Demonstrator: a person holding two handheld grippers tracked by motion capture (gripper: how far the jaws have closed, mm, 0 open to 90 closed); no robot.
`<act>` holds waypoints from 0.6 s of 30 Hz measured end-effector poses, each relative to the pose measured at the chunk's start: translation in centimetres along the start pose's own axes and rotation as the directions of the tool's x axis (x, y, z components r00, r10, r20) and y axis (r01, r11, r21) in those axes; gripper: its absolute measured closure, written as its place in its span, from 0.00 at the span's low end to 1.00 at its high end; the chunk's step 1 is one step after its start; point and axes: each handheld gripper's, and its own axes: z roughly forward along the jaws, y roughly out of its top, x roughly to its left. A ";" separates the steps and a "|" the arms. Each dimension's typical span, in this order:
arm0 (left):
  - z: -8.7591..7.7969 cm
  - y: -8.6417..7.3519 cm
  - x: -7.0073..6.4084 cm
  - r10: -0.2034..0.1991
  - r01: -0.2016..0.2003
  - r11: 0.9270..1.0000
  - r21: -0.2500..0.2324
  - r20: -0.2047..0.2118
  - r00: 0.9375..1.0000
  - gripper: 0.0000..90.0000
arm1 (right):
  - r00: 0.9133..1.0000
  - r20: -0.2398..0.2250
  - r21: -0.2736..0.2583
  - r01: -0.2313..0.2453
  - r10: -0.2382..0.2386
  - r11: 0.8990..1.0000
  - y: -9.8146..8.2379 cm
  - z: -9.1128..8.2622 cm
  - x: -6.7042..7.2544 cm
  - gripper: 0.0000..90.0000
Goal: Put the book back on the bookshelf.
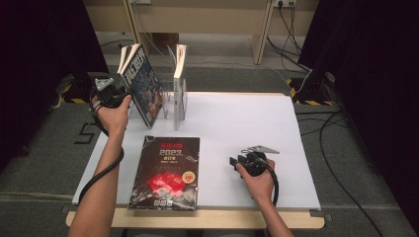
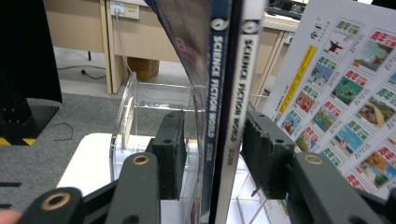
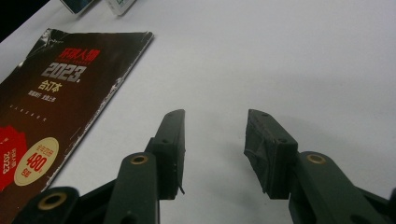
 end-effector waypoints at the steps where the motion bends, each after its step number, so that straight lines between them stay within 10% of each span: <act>1: 0.2 0.1 0.0 -0.003 0.003 1.000 0.003 -0.001 1.000 0.66 | 1.000 -0.001 0.001 0.000 0.000 1.000 0.0 0.0 0.0 0.65; 18: 3.4 2.3 -0.6 0.045 -0.045 0.998 0.033 -0.004 0.999 0.75 | 1.000 -0.002 0.014 -0.009 0.009 1.000 -0.1 0.1 -0.2 0.64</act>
